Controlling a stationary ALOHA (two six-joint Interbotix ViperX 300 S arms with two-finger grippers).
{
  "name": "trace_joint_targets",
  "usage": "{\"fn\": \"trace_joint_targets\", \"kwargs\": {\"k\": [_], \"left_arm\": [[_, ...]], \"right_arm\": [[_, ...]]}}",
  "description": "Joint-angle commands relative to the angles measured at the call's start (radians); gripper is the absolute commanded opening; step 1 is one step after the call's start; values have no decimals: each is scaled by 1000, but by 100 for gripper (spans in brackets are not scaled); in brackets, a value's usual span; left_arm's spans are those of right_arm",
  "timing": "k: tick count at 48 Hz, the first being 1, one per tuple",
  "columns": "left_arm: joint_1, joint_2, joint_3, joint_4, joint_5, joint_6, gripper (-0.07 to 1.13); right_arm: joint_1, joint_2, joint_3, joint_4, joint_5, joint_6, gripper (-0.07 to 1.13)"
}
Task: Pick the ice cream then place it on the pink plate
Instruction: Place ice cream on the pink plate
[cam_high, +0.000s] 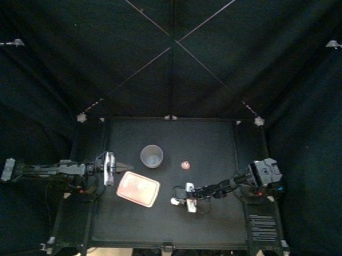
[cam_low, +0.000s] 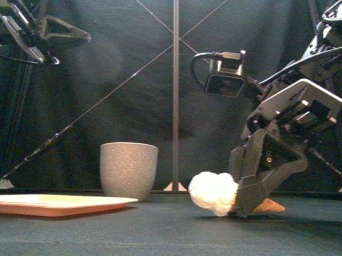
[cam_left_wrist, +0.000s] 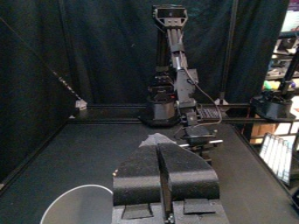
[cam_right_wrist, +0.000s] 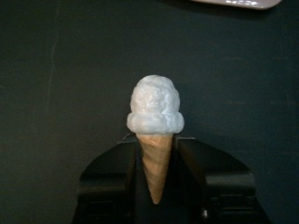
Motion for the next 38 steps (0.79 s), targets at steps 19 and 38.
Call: {"fn": "trace_joint_targets", "kwargs": {"k": [19, 38], "left_arm": [[0, 2, -9, 2, -5, 2, -3], [0, 0, -9, 2, -5, 2, -3]], "right_arm": [[-127, 38, -339, -207, 9, -2, 40], [-195, 267, -678, -252, 48, -6, 53]]}}
